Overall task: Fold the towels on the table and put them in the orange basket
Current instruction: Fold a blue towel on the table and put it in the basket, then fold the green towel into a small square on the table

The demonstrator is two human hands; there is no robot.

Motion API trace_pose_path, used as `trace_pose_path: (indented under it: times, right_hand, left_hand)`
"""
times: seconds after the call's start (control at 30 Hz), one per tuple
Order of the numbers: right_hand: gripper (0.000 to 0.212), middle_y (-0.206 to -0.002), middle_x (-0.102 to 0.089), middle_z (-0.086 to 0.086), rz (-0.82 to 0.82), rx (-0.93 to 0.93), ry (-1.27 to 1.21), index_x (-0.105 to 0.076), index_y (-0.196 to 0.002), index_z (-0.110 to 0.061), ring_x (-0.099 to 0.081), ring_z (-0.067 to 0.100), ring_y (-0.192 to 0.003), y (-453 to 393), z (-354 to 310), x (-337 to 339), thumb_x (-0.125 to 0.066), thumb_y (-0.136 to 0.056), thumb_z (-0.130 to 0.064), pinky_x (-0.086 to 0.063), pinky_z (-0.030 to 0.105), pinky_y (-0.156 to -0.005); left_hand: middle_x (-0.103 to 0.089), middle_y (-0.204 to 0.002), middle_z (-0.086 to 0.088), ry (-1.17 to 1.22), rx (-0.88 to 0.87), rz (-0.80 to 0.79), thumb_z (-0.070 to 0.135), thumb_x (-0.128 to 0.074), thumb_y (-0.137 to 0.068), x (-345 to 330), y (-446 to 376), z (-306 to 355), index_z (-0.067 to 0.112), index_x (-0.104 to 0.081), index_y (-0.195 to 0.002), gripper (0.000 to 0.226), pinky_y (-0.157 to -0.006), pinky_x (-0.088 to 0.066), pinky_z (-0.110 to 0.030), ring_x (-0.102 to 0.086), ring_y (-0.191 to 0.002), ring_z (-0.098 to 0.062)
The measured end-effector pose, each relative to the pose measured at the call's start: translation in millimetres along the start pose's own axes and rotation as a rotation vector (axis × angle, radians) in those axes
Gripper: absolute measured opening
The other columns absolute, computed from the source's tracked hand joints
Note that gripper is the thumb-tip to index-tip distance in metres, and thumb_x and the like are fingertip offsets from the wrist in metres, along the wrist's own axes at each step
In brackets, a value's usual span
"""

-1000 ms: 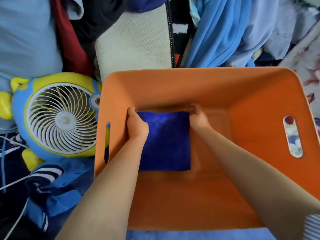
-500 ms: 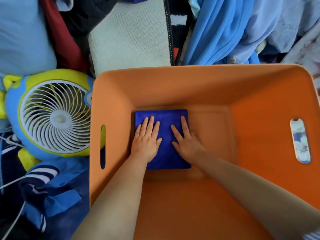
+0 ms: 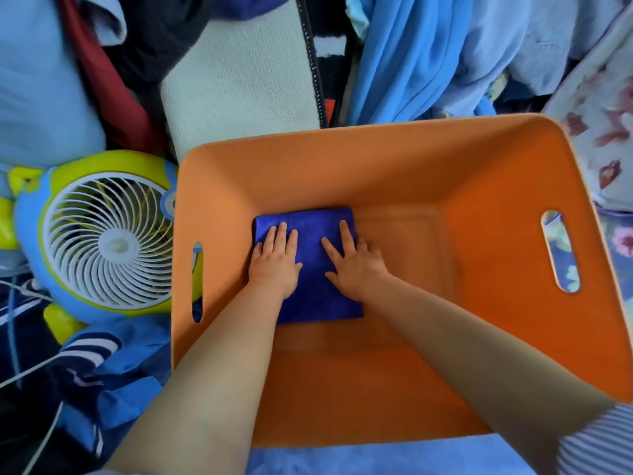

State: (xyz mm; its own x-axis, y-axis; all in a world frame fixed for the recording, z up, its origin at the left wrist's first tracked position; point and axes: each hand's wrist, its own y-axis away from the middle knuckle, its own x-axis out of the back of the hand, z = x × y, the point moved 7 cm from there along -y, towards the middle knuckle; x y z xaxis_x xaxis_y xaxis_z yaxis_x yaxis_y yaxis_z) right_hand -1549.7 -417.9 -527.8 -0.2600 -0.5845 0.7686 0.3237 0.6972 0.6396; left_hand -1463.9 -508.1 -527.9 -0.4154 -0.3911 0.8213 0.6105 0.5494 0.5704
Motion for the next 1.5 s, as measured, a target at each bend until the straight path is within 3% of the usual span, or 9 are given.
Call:
trace_pose_path:
  times: [0.13,0.27,0.4,0.47,0.63,0.93,1.03,1.2,1.5]
  right_hand:
    - [0.058,-0.155,0.012,0.011,0.019,0.055,0.041,0.002,-0.147,-0.025,-0.001,0.032,-0.143,19.9,6.0,24.9,-0.029,-0.099,-0.032,-0.012,0.047,-0.114]
    - [0.052,-0.155,-0.009,0.011,0.14,0.08,0.002,-0.019,-0.145,-0.014,-0.007,0.028,-0.143,56.9,14.3,73.5,-0.035,-0.095,-0.016,-0.014,0.043,-0.115]
    - [0.038,-0.138,-0.042,0.01,0.316,0.087,-0.098,-0.046,-0.127,-0.012,-0.034,0.028,-0.131,107.1,23.0,134.1,-0.04,-0.09,-0.013,-0.029,0.037,-0.106]
    - [0.032,-0.129,-0.049,0.01,0.388,0.083,-0.111,-0.052,-0.12,-0.012,-0.042,0.028,-0.122,146.1,29.1,171.1,-0.042,-0.089,-0.014,-0.035,0.036,-0.099]
    - [0.033,-0.125,-0.05,0.012,0.57,0.099,-0.173,-0.051,-0.12,-0.007,-0.045,0.03,-0.116,253.7,38.0,238.7,-0.038,-0.089,-0.008,-0.039,0.037,-0.092]
    - [0.036,-0.135,-0.044,0.01,0.775,0.102,-0.135,-0.05,-0.125,-0.006,-0.038,0.028,-0.124,446.4,36.2,274.3,-0.037,-0.092,-0.009,-0.041,0.04,-0.094]
    - [0.036,-0.143,-0.037,0.008,0.845,0.024,-0.09,-0.049,-0.128,-0.007,-0.035,0.028,-0.129,530.5,25.3,254.3,-0.039,-0.093,-0.01,-0.041,0.043,-0.098]
    - [0.037,-0.138,-0.044,0.006,0.907,-0.093,-0.092,-0.052,-0.126,-0.009,-0.042,0.027,-0.123,625.3,10.1,217.5,-0.041,-0.091,-0.01,-0.041,0.04,-0.098]
    - [0.036,-0.133,-0.049,0.011,0.99,-0.392,-0.225,-0.056,-0.122,-0.008,-0.045,0.029,-0.121,810.8,31.7,96.6,-0.047,-0.087,-0.009,-0.039,0.037,-0.101]
  left_hand:
    - [-0.008,-0.156,-0.01,-0.027,0.008,0.017,0.024,-0.038,-0.097,35.3,17.3,11.2,0.012,-0.019,-0.145,0.053,-0.114,-0.019,-0.039,-0.008,-0.144,-0.024]
    - [-0.042,-0.132,-0.01,-0.139,-0.037,0.121,0.011,-0.043,-0.091,89.4,51.2,25.9,0.009,-0.05,-0.121,0.03,-0.099,-0.036,-0.037,-0.036,-0.127,-0.025]
    - [-0.046,-0.126,-0.012,-0.139,-0.059,0.176,0.002,-0.041,-0.089,145.4,93.4,40.9,0.006,-0.052,-0.12,0.034,-0.096,-0.04,-0.037,-0.04,-0.123,-0.027]
    - [-0.046,-0.127,-0.014,-0.136,-0.067,0.221,0.0,-0.039,-0.088,183.2,127.0,49.1,0.004,-0.052,-0.121,0.036,-0.096,-0.04,-0.038,-0.04,-0.122,-0.029]
    - [-0.047,-0.126,-0.013,-0.169,-0.043,0.382,0.003,-0.043,-0.087,260.7,224.8,69.4,0.005,-0.052,-0.122,0.036,-0.092,-0.042,-0.038,-0.043,-0.119,-0.03]
    - [-0.046,-0.127,-0.014,-0.211,-0.037,0.584,0.007,-0.04,-0.09,316.0,400.6,101.0,0.006,-0.05,-0.122,0.033,-0.091,-0.04,-0.039,-0.041,-0.121,-0.031]
    - [-0.046,-0.127,-0.014,-0.202,-0.104,0.668,0.01,-0.041,-0.092,308.2,480.4,115.2,0.006,-0.049,-0.122,0.032,-0.092,-0.04,-0.04,-0.04,-0.122,-0.031]
    - [-0.044,-0.13,-0.015,-0.173,-0.183,0.71,0.011,-0.04,-0.092,290.4,566.8,140.5,0.005,-0.049,-0.123,0.032,-0.094,-0.039,-0.041,-0.04,-0.122,-0.032]
    - [-0.045,-0.131,-0.016,-0.257,-0.453,0.656,0.01,-0.041,-0.092,214.2,697.7,253.2,0.005,-0.05,-0.123,0.033,-0.092,-0.041,-0.042,-0.044,-0.12,-0.034]
